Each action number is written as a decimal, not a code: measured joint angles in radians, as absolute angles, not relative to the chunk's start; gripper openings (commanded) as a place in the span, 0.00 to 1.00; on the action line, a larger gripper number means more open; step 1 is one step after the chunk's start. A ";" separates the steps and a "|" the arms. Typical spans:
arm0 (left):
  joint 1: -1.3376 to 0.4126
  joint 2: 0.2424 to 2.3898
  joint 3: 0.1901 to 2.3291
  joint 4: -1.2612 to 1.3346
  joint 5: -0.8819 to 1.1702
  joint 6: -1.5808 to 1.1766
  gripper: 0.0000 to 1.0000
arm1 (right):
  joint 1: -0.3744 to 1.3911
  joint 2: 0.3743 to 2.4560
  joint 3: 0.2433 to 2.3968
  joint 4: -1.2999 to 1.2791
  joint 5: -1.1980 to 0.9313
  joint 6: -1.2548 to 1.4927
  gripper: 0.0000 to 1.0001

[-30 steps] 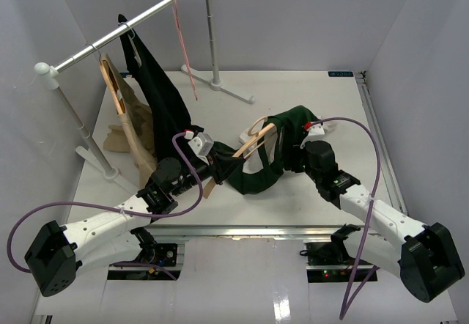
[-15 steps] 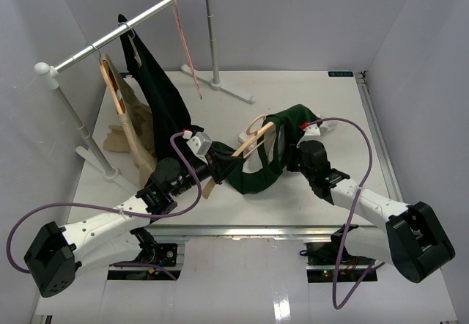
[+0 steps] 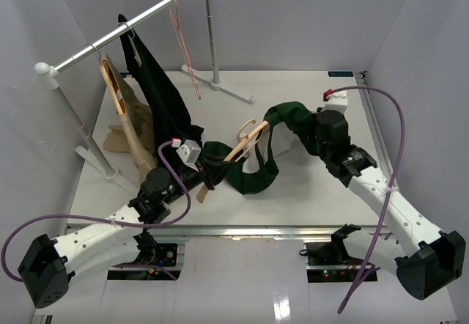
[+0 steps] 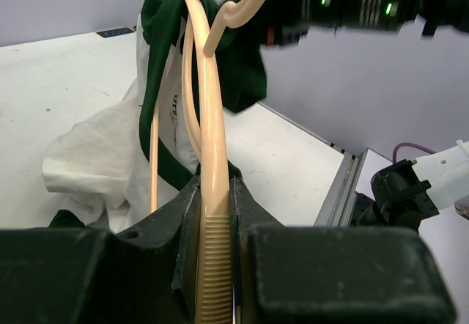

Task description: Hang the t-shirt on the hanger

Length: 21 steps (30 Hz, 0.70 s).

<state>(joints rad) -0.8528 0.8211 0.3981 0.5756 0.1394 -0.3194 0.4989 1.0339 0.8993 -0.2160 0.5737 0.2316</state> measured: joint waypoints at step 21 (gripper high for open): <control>-0.853 0.777 0.331 0.607 0.194 -0.349 0.00 | 0.239 1.502 1.572 -0.456 0.266 -0.032 0.69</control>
